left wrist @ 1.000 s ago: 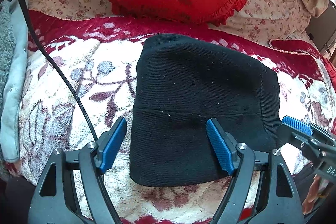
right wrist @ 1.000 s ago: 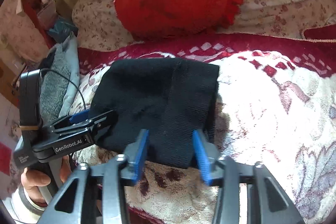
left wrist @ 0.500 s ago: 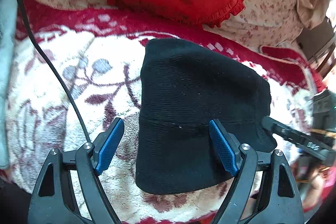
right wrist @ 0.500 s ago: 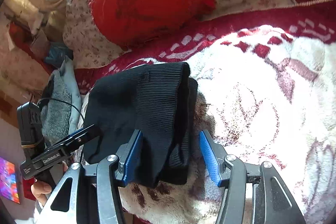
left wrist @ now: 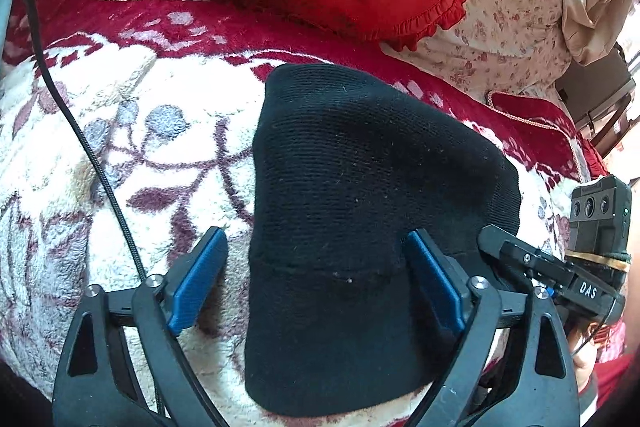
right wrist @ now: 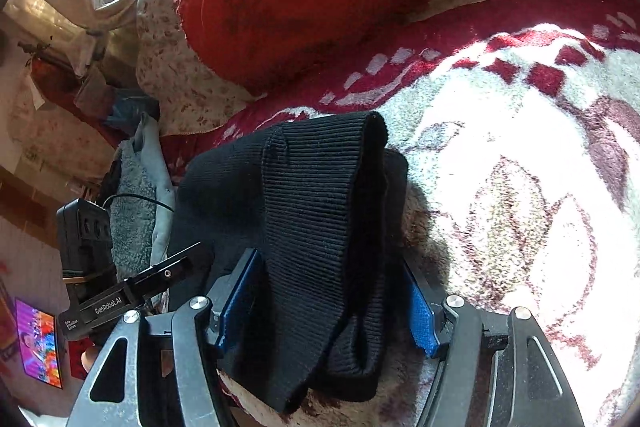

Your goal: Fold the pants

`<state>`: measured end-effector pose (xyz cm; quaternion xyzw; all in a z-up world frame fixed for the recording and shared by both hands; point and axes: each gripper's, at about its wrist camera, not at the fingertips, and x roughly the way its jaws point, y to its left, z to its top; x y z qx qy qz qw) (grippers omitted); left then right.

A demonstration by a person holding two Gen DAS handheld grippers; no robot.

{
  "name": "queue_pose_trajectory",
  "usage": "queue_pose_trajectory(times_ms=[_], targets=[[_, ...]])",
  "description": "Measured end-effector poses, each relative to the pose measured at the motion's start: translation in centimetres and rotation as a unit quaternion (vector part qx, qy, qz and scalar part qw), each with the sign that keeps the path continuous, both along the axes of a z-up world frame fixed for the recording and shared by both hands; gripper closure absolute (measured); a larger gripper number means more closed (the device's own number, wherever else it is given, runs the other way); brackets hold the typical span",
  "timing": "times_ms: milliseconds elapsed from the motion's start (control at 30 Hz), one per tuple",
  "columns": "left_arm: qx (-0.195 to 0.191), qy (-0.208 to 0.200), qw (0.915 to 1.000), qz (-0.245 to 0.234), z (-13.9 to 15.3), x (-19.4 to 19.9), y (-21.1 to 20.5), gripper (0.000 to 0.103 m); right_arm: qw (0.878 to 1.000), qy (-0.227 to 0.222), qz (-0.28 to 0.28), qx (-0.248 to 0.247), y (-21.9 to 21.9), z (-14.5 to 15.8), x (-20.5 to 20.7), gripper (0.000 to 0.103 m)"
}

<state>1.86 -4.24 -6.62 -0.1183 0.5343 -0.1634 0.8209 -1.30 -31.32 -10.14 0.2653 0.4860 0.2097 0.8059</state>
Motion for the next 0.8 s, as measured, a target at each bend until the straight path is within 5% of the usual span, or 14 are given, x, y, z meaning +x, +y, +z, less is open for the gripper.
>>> queue_pose_trajectory(times_ms=[100,233,300,467,800], targets=[[0.006,-0.005,1.0,0.002,-0.2,-0.1,-0.3,0.007,1.0,-0.01,-0.003,-0.006,0.5,-0.1,0.0,0.035],[0.002,-0.01,0.9999,0.005,-0.2,-0.3,-0.5,0.009,1.0,-0.019,-0.013,-0.005,0.5,0.0,-0.3,0.051],[-0.013,-0.012,0.9998,-0.008,0.2,-0.6,-0.7,0.03,0.999,-0.028,-0.015,-0.011,0.7,0.3,-0.5,0.055],[-0.002,-0.029,0.9993,-0.023,2.2,-0.8,-1.2,0.045,0.998,-0.06,-0.009,-0.031,1.8,2.8,-0.7,0.064],[0.011,-0.078,0.9969,-0.012,5.9,4.1,-1.1,0.046,0.993,-0.113,-0.002,-0.036,2.4,7.7,4.7,0.064]])
